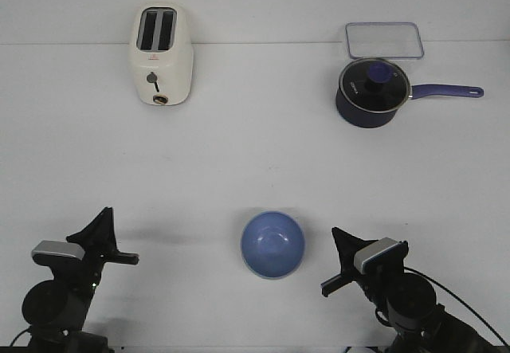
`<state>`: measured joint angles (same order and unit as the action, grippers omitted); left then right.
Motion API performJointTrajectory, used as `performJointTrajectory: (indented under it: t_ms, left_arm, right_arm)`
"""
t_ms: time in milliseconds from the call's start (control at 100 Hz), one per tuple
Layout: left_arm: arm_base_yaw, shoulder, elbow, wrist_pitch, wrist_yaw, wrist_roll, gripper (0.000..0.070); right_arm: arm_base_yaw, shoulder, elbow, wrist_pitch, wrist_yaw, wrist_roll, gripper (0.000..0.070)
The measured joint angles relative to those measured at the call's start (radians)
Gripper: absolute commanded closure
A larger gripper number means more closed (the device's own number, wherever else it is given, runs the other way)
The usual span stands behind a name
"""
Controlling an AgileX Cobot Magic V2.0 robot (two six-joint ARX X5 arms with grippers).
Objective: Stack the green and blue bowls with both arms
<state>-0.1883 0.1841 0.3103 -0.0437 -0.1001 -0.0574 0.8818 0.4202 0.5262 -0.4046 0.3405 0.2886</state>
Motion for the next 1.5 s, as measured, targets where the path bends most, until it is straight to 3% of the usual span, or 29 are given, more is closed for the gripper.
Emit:
performJointTrajectory:
  t_ms: [120,230,1300,1400,1500]
  left_arm:
    - [0.155,-0.101,-0.161,0.0,-0.002,0.055,0.0685]
    - [0.201,-0.16,-0.243,0.0,-0.001,0.073,0.0685]
    - [0.192,-0.18,-0.276,0.042,0.001,0.067,0.0685]
    - [0.192,-0.18,-0.276,0.042,0.001,0.067,0.0685]
    - [0.192,-0.18,-0.276,0.042,0.001,0.067,0.0685]
  right_arm:
    - [0.0,0.0,0.0,0.002,0.0,0.0,0.069]
    - [0.0,0.0,0.0,0.002,0.0,0.0,0.069]
    - [-0.005,-0.004,0.0,0.002,0.006,-0.012,0.069]
    - [-0.096,-0.035,-0.008,0.02,0.018,-0.079,0.069]
    - [-0.295,-0.1,-0.065,0.099,-0.1,-0.14,0.069]
